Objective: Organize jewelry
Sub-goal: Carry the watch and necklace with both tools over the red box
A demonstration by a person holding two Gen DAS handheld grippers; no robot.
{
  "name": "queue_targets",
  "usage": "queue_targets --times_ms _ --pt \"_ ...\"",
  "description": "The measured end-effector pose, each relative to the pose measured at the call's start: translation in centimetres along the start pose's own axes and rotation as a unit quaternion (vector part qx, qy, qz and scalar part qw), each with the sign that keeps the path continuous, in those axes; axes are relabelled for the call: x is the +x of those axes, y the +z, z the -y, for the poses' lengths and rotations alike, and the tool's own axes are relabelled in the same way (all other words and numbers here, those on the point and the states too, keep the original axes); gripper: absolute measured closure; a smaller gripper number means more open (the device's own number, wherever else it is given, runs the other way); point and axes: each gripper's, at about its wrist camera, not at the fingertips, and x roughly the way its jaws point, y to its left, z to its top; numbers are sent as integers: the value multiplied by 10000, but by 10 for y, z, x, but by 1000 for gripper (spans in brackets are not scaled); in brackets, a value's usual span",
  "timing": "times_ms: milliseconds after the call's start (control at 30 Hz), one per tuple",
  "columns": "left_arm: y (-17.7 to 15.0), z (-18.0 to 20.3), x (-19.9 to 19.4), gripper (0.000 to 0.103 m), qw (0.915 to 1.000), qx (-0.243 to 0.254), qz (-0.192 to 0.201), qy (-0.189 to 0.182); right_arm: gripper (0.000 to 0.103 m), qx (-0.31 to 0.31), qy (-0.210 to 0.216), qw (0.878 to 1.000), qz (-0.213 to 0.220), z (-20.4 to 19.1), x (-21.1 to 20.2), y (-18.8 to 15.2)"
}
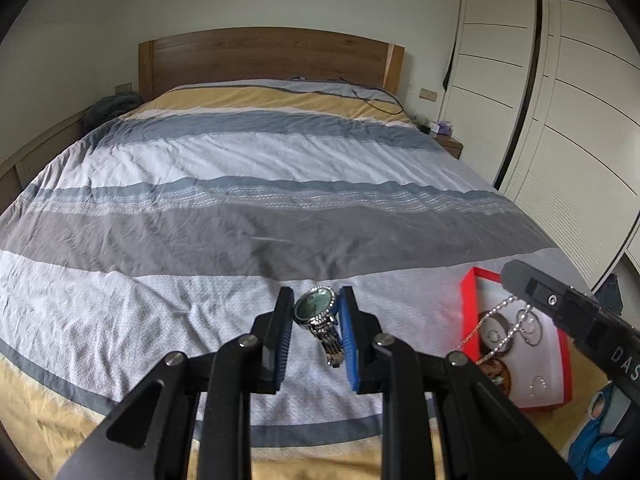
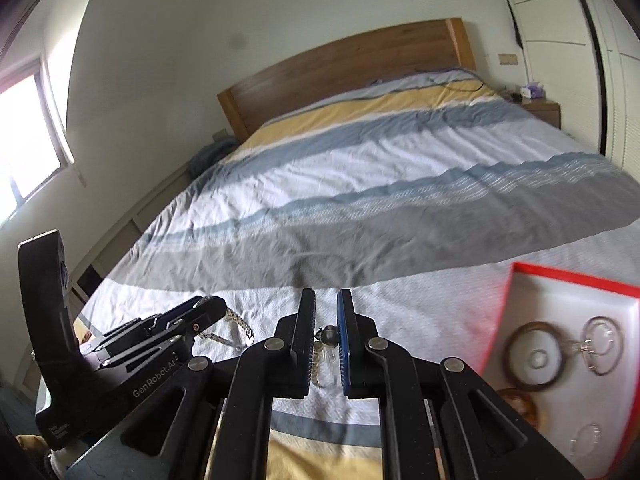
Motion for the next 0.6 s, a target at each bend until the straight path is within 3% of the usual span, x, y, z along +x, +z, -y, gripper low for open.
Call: queue_targets --times_ms 300,433,600 --pt "4 102 -3 82 9962 378 -22 -789 93 185 -453 9957 781 61 -99 30" --pt "-5 140 9 82 9927 561 -173 -1057 93 226 -700 9934 880 91 -118 33" --pt "-26 177 30 82 9874 783 -494 -1281 93 472 -881 9928 653 135 -112 17"
